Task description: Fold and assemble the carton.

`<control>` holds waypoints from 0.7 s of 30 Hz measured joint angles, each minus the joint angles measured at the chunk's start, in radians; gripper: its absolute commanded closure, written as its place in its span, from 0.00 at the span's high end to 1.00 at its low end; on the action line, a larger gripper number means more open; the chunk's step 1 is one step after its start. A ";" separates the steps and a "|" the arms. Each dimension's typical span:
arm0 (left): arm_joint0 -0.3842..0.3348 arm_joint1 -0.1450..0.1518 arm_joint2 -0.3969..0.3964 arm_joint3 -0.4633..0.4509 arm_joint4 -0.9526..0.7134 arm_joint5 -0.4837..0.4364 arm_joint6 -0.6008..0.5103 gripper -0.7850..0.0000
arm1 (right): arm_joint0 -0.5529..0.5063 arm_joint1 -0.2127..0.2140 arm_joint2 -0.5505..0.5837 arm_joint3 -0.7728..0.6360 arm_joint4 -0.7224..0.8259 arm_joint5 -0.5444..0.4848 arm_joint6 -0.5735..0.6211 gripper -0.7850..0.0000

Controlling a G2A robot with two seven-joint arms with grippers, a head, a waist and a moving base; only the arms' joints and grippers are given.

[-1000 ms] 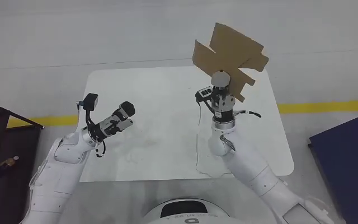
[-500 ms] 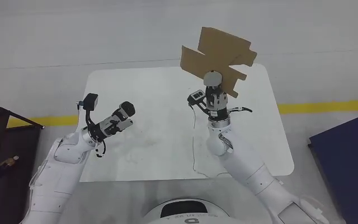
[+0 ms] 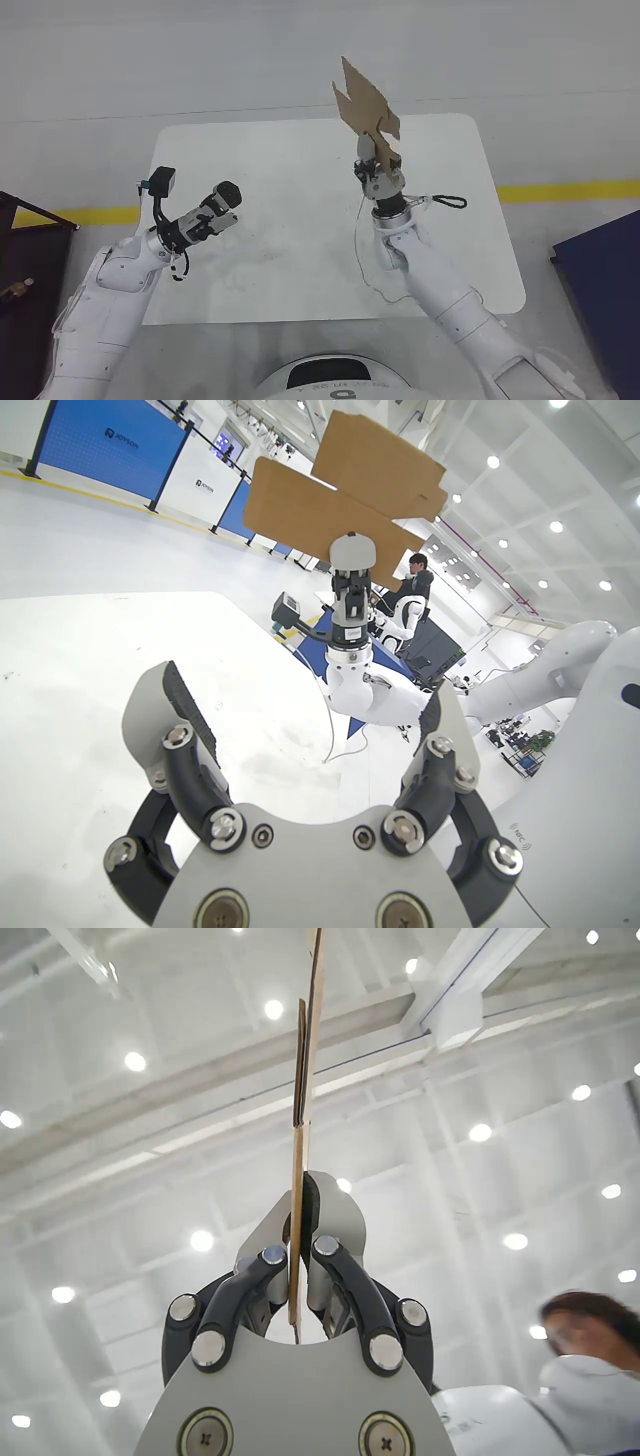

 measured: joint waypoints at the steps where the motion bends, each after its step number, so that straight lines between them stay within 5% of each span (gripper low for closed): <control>1: 0.000 0.000 0.000 0.000 0.000 0.000 0.000 1.00 | 0.003 0.003 0.007 0.009 -0.075 -0.052 -0.009 0.00; 5: 0.000 0.000 0.000 0.000 0.000 0.000 0.000 1.00 | 0.004 0.012 0.036 0.032 -0.400 -0.265 -0.128 0.00; 9: 0.000 0.000 0.000 0.000 0.000 0.000 0.000 1.00 | 0.009 0.021 0.071 0.062 -0.845 -0.435 -0.382 0.00; 15: 0.000 0.000 0.000 0.000 0.000 0.000 0.000 1.00 | -0.028 0.014 0.094 0.002 -1.304 -0.434 -0.726 0.00; 21: 0.000 0.000 0.000 0.000 0.000 0.000 0.000 1.00 | -0.042 0.010 0.100 -0.018 -1.420 -0.414 -0.823 0.00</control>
